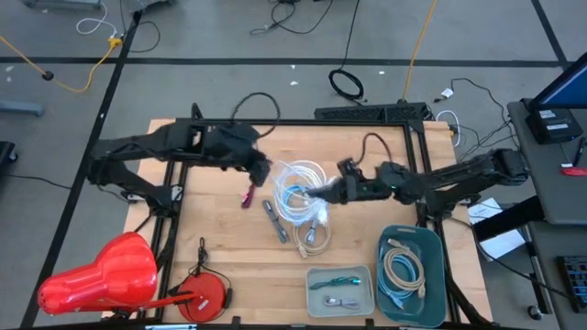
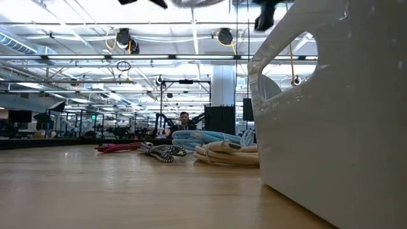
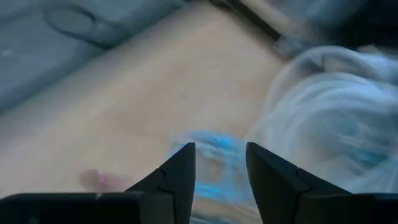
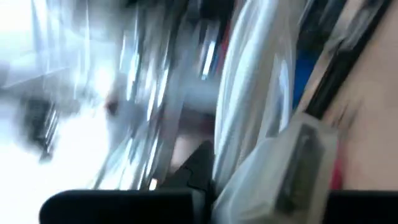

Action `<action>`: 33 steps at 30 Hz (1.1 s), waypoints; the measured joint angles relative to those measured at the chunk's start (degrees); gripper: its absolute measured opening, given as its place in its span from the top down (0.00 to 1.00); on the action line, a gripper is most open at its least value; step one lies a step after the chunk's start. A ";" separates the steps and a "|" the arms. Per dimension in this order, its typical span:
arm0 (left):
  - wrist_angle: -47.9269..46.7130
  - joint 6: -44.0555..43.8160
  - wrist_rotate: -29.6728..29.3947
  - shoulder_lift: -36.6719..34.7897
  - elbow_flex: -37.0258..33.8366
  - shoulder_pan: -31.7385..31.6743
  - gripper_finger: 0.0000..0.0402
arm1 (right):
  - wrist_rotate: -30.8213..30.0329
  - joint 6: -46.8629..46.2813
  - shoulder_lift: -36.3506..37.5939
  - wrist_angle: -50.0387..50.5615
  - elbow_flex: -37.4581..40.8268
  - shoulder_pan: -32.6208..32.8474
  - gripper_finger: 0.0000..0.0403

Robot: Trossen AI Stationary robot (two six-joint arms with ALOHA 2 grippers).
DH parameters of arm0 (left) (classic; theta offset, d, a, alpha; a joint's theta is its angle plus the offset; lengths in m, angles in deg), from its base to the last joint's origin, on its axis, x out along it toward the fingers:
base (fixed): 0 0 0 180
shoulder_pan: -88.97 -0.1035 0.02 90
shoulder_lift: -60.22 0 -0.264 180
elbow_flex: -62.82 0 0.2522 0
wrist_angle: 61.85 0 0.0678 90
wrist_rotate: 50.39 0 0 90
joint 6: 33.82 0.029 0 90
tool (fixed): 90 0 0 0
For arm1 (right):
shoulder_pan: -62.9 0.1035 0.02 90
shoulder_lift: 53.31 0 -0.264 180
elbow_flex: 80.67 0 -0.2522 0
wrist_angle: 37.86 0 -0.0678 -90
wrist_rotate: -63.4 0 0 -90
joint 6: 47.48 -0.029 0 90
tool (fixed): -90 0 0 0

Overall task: Pick & Place USB Port
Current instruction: Put the white HDMI cable into the blue bin

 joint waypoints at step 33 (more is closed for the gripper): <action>-1.85 4.07 -6.54 -2.44 -0.33 -0.11 0.64 | -10.61 -22.22 17.49 62.63 -10.29 32.10 0.92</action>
